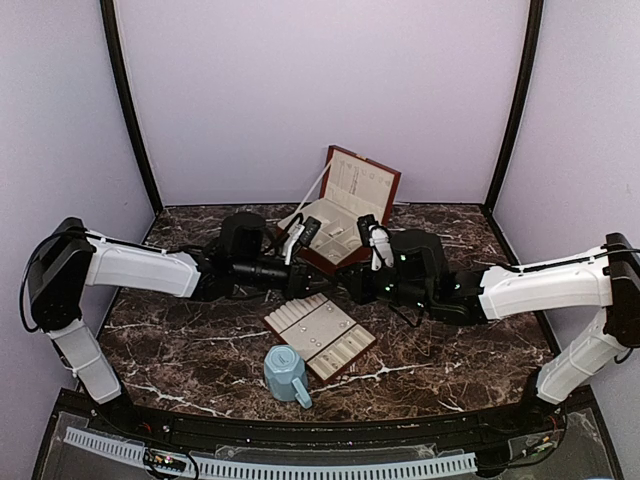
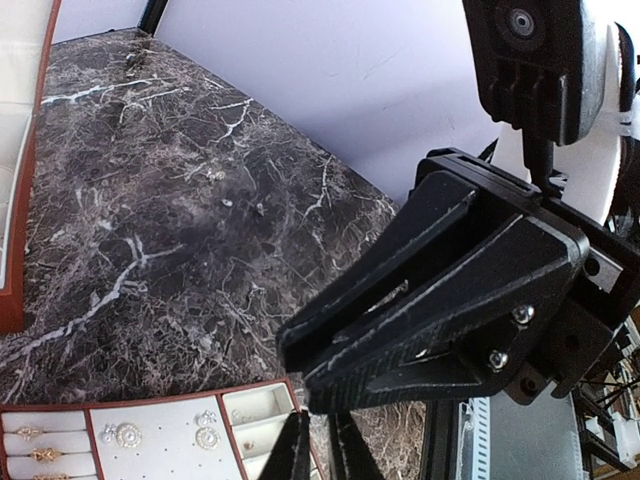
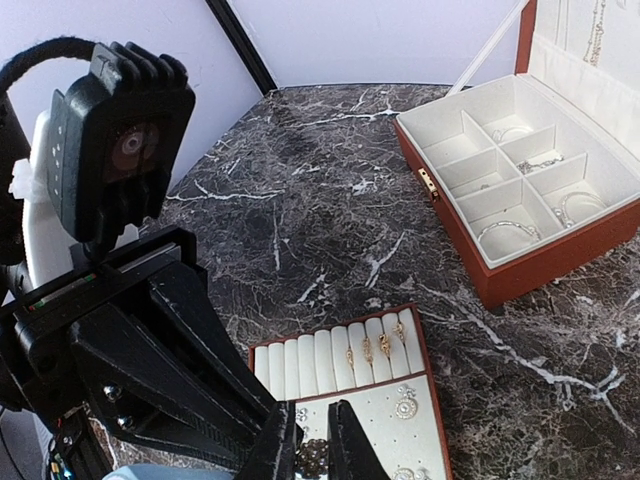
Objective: Organize the mixed jewelry
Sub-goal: Pass from the right arm to the left
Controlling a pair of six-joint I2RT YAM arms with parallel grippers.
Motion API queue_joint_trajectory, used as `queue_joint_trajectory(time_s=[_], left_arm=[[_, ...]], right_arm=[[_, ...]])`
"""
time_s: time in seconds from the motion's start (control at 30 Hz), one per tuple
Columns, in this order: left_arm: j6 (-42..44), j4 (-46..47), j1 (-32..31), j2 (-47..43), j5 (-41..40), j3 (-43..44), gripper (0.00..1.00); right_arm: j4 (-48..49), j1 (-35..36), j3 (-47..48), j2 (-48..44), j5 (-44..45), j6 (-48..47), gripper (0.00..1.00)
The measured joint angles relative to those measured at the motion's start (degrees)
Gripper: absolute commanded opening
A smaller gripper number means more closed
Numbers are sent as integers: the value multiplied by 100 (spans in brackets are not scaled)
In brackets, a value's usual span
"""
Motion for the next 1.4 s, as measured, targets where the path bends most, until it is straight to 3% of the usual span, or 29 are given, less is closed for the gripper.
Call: queue_joint_trajectory(time_s=[0.43,0.7,0.83,1.13,1.4], left_arm=[[-144,262,-31,120,131,11,0],[-205,643,-33,127,105,-179,0],[-236,979,-33,125,46,-398,0],[-52,2004,-39,-297,-389,-1248,0],[439,2765,-188,-647,-870,-1561,0]], right_arm=[[-2,-11,0,0,13,0,12],[-22,-26,0,-28,114,70,56],[-83,-66,0,-192,72,221,67],[72,-706,-13,-658,-1045,1064,67],[245,-800,31,-444,-2376,1725,58]])
